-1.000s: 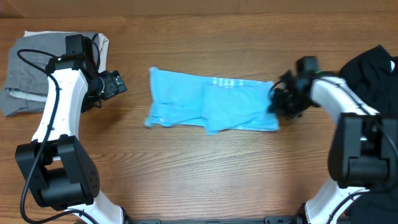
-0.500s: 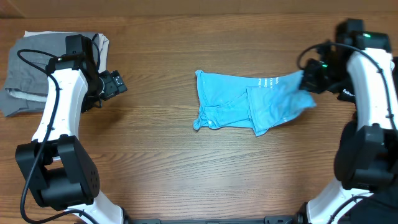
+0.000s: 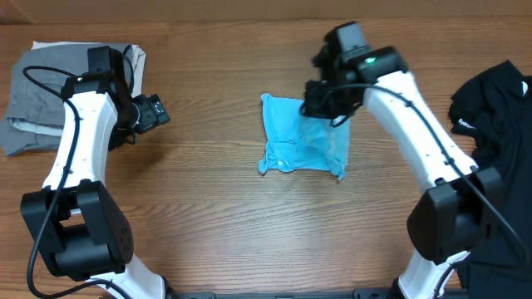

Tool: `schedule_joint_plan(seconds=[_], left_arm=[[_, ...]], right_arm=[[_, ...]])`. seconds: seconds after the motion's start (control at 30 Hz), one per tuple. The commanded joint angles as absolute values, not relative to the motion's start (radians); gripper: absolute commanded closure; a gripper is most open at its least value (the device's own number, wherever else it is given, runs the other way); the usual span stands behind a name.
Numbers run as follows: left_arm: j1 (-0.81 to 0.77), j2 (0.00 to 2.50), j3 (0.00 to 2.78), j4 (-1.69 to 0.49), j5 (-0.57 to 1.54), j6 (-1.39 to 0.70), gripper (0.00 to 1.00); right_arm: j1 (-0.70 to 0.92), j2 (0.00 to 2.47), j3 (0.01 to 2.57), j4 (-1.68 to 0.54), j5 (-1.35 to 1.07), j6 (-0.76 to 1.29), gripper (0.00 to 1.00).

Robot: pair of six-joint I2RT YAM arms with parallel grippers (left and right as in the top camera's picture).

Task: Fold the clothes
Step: 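Grasp the right end again and fold it left onto the bundle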

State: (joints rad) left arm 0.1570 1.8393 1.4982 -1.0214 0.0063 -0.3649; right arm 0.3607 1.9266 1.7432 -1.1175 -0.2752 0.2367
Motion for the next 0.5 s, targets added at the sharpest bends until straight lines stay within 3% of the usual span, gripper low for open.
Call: schedule_joint_plan(seconds=[0.0,0.2,0.27,0.3,0.33,0.47], left_arm=[[0.157,1.845,1.495,-1.019,-0.001,-0.374,0.0],[0.157,1.845,1.495,-1.019,-0.001,-0.374,0.0],[0.157,1.845,1.495,-1.019,-0.001,-0.374,0.0],[0.157,1.845,1.495,-1.019,-0.001,-0.374,0.0],[0.157,1.845,1.495,-1.019,-0.001,-0.374,0.0],[0.157,1.845,1.495,-1.019,-0.001,-0.374,0.0]], right_arm=[[0.421,1.977,1.707,-1.045,-0.288,0.244,0.96],[0.478,2.084,1.706,-0.96,-0.281,0.244,0.95],[0.484,2.104,1.707,-0.947,-0.289,0.244,0.74],[0.483,2.101,1.712,-0.947,-0.323,0.233,0.46],[0.48,2.096,1.726,-0.953,-0.367,0.211,0.34],[0.41,2.035,1.818,-1.073,-0.511,0.126,0.3]])
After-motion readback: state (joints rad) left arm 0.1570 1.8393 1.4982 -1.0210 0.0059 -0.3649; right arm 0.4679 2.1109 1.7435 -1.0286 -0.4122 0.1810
